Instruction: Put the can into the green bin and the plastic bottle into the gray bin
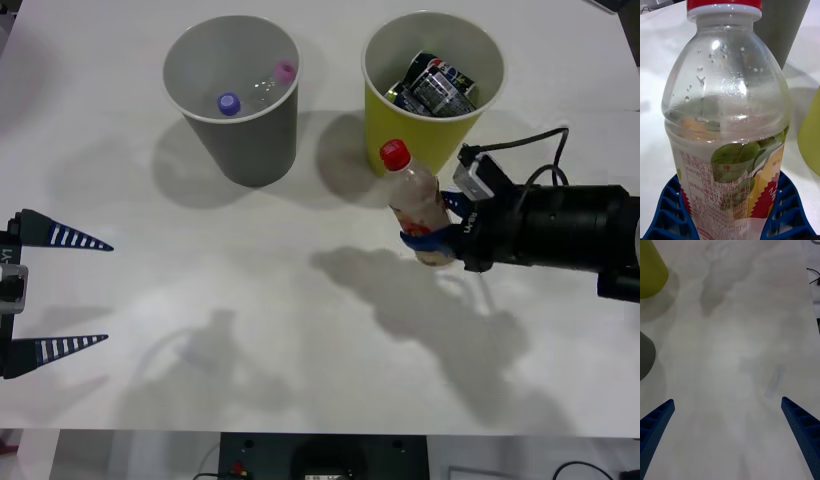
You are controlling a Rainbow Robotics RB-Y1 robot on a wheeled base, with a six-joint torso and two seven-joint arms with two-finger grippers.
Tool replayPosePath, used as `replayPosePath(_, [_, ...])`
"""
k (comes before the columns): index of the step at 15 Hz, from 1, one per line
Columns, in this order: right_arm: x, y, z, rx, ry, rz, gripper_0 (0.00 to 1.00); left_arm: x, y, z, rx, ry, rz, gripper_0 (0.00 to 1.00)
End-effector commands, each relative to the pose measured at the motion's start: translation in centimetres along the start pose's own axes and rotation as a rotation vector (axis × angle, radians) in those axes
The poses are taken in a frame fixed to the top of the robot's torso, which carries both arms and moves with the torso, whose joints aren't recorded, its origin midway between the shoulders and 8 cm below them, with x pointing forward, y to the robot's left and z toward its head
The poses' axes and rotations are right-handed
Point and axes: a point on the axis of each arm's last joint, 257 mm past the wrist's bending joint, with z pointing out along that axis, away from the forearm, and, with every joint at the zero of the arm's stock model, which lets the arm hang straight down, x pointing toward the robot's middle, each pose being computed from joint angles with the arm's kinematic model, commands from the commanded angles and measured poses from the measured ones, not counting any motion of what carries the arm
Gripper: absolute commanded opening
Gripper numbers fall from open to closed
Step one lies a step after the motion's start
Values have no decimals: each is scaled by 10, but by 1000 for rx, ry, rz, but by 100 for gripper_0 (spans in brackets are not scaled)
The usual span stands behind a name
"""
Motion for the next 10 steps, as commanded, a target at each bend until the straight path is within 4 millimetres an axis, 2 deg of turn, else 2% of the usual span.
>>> replayPosePath(1, [-16,2,-16,-26,32,76,0,0,0,0,0,0,0,98])
replayPosePath(6, [-57,9,-34,2,77,173,0,0,0,0,0,0,0,98])
replayPosePath(10, [-89,0,-38,4,103,135,0,0,0,0,0,0,0,98])
